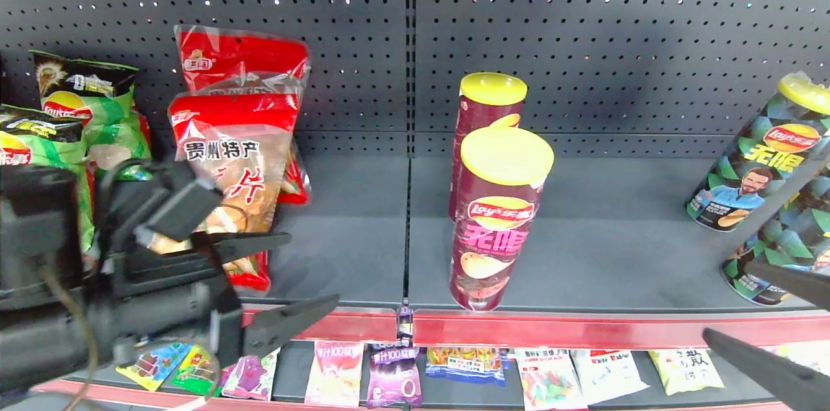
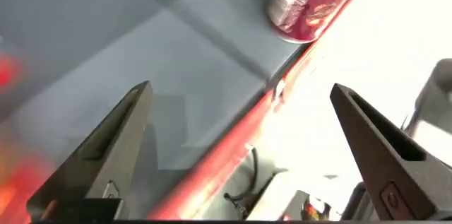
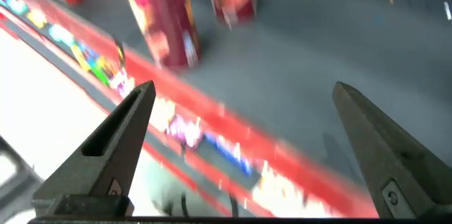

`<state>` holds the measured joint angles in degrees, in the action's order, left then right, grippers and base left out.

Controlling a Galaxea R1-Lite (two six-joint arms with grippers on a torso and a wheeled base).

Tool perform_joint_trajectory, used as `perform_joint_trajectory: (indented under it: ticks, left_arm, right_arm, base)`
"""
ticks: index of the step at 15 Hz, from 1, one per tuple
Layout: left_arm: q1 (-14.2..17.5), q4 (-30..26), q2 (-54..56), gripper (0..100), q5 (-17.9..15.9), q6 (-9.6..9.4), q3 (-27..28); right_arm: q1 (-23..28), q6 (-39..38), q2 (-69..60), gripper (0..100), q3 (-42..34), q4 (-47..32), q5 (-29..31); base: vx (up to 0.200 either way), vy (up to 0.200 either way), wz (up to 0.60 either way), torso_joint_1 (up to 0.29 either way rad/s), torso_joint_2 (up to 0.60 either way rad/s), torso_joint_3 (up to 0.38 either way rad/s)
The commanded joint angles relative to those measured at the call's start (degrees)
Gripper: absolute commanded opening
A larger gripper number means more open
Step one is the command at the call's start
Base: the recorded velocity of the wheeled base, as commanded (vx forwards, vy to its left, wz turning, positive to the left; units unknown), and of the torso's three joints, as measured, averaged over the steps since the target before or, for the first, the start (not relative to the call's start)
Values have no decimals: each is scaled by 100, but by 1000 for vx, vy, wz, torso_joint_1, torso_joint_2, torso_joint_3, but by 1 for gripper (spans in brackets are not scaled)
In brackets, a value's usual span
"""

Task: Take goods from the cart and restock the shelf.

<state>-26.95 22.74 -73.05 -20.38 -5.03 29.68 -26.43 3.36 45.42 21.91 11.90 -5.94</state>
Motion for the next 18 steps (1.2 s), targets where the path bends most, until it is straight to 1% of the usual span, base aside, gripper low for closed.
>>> perform_joint_trajectory:
  ticks: [1, 2, 3, 4, 5, 6, 7, 8, 10, 11, 12, 13, 14, 15, 16, 17, 18]
  left_arm:
    - [437, -1509, 3323, 100, 1177, 697, -965]
    - [437, -3091, 4659, 100, 1836, 723, -903]
    - [463, -3987, 5424, 100, 2100, 802, -841]
    - [533, -4691, 5977, 100, 2284, 908, -754]
    - [788, -5200, 6311, 100, 2434, 1031, -666]
    - [973, -5315, 6391, 100, 2451, 1092, -648]
    - [1720, -5394, 6452, 100, 2451, 1303, -683]
    - [2150, -5394, 6496, 100, 2451, 1347, -815]
    - [2748, -5394, 6777, 100, 2539, 1347, -1123]
    - [2897, -5376, 6865, 100, 2495, 1347, -1246]
    - [2862, -5288, 7032, 100, 2381, 1330, -1404]
    - [2678, -5077, 7305, 100, 1933, 1180, -1483]
    - [2704, -4858, 7305, 100, 1713, 1075, -1571]
    - [2704, -4225, 7305, 100, 1687, 1004, -1747]
    - [2704, -3750, 7305, 100, 1687, 934, -2002]
    - [2704, -3100, 7305, 100, 1695, 881, -2397]
    - [2704, -2221, 7305, 100, 1704, 829, -2898]
  right_arm:
    - [498, -20, -1615, 100, 156, -1392, 128]
    - [885, -38, -2494, 100, 411, -2640, 145]
    - [1096, -117, -2995, 100, 508, -3299, 189]
    - [1289, -161, -3382, 100, 516, -3756, 304]
    - [1465, -161, -3663, 100, 490, -4029, 506]
    - [1535, -161, -3734, 100, 464, -4073, 611]
    - [1773, -161, -3786, 100, 367, -4081, 1060]
    - [1966, -161, -3795, 100, 270, -4081, 1393]
    - [2379, -161, -4032, 100, -125, -4073, 1956]
    - [2476, -152, -4208, 100, -257, -4073, 2009]
    - [2590, -134, -4472, 100, -442, -4081, 1974]
    - [2625, -134, -4542, 100, -644, -3985, 1877]
    - [2625, -143, -4542, 100, -714, -3800, 1657]
    - [2625, -126, -4542, 100, -960, -2992, 910]
    - [2625, -46, -4542, 100, -1154, -2385, 690]
    - [2625, 68, -4542, 100, -1540, -2007, 796]
    - [2625, -20, -4542, 100, -1962, -1427, 1007]
  base:
    - [0, 0, 0, 0, 0, 0]
    - [0, 0, 0, 0, 0, 0]
    - [0, 0, 0, 0, 0, 0]
    - [0, 0, 0, 0, 0, 0]
    - [0, 0, 0, 0, 0, 0]
    - [0, 0, 0, 0, 0, 0]
    - [0, 0, 0, 0, 0, 0]
    - [0, 0, 0, 0, 0, 0]
    - [0, 0, 0, 0, 0, 0]
    - [0, 0, 0, 0, 0, 0]
    - [0, 0, 0, 0, 0, 0]
    - [0, 0, 0, 0, 0, 0]
    - [0, 0, 0, 0, 0, 0]
    - [0, 0, 0, 0, 0, 0]
    - [0, 0, 0, 0, 0, 0]
    - [0, 0, 0, 0, 0, 0]
    - [0, 0, 0, 0, 0, 0]
